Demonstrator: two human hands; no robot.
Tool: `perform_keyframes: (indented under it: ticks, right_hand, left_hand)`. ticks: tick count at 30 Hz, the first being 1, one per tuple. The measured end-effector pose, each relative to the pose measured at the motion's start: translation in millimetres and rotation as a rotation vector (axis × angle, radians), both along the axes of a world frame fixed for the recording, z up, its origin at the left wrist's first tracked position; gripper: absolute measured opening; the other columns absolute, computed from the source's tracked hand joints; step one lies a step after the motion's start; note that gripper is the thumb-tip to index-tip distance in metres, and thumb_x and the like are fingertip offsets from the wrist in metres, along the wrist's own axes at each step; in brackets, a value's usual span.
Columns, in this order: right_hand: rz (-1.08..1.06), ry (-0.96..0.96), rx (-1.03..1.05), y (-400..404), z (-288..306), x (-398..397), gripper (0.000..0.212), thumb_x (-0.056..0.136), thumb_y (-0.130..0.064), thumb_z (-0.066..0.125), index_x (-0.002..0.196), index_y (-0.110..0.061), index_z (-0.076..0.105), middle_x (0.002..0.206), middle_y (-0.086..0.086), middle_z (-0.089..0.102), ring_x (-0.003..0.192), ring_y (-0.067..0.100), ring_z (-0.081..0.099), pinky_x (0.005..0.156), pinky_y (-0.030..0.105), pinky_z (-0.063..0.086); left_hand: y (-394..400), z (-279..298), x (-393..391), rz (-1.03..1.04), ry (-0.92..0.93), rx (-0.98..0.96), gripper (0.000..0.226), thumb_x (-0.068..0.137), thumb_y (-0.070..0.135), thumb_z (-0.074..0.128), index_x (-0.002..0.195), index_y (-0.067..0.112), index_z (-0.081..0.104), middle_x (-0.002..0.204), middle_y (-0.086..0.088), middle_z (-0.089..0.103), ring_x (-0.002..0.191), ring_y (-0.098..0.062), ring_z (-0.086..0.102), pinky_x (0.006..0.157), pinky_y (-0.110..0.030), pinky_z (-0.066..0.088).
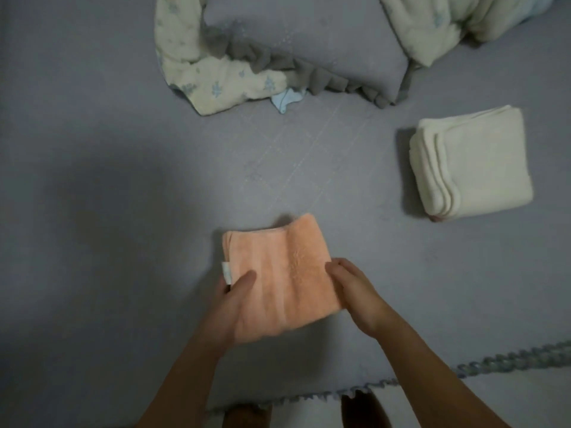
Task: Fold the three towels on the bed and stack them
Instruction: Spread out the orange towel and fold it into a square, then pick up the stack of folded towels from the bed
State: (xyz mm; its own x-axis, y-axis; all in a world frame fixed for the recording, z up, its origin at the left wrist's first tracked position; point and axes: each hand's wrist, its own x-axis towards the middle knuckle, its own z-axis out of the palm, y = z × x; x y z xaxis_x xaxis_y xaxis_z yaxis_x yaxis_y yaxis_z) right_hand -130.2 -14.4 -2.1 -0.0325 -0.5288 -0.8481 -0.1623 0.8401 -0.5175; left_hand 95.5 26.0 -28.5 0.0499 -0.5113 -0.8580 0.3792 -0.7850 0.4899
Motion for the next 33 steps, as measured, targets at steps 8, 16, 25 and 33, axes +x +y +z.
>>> perform_keyframes:
  ticks: [8, 16, 25, 33]
  right_hand:
    - [-0.201, 0.268, -0.502, -120, 91, -184, 0.024, 0.083, -0.040, 0.068, 0.095, -0.020, 0.067, 0.082, -0.010, 0.068, 0.068, 0.002, 0.063, 0.062, 0.030, 0.052]
    - [0.067, 0.679, -0.382, -183, 7, -350, 0.046, 0.083, -0.041, 0.065, 0.118, -0.012, 0.063, 0.117, 0.014, 0.065, 0.109, 0.032, 0.061, 0.092, 0.036, 0.048]
    - [0.177, 0.077, -0.234, -204, -52, -411, 0.102, 0.068, -0.072, 0.066, 0.150, -0.024, 0.028, 0.141, -0.005, 0.049, 0.115, 0.016, 0.057, 0.100, 0.037, 0.045]
    - [-0.042, -0.267, -0.265, -164, -69, -422, 0.054, 0.080, -0.057, 0.067, 0.124, -0.026, 0.059, 0.123, 0.002, 0.070, 0.113, 0.019, 0.066, 0.098, 0.033, 0.052]
  left_hand:
    - [-157, 64, -191, -0.144, 0.116, -0.383, 0.042, 0.087, 0.035, 0.067, 0.125, 0.018, 0.062, 0.117, -0.003, 0.074, 0.106, -0.020, 0.071, 0.082, -0.037, 0.059]
    - [-212, 3, -358, -0.388, -0.243, -0.296, 0.044, 0.089, 0.032, 0.068, 0.127, 0.013, 0.060, 0.119, -0.002, 0.069, 0.105, -0.019, 0.067, 0.091, -0.036, 0.054]
    - [-212, -10, -383, -0.262, 0.313, -0.147, 0.060, 0.090, 0.053, 0.056, 0.142, 0.024, 0.049, 0.133, -0.005, 0.065, 0.119, -0.024, 0.064, 0.087, -0.040, 0.056]
    - [-212, -40, -400, -0.416, 0.345, -0.235, 0.066, 0.090, 0.054, 0.058, 0.146, 0.024, 0.044, 0.144, -0.009, 0.055, 0.130, -0.028, 0.055, 0.098, -0.044, 0.051]
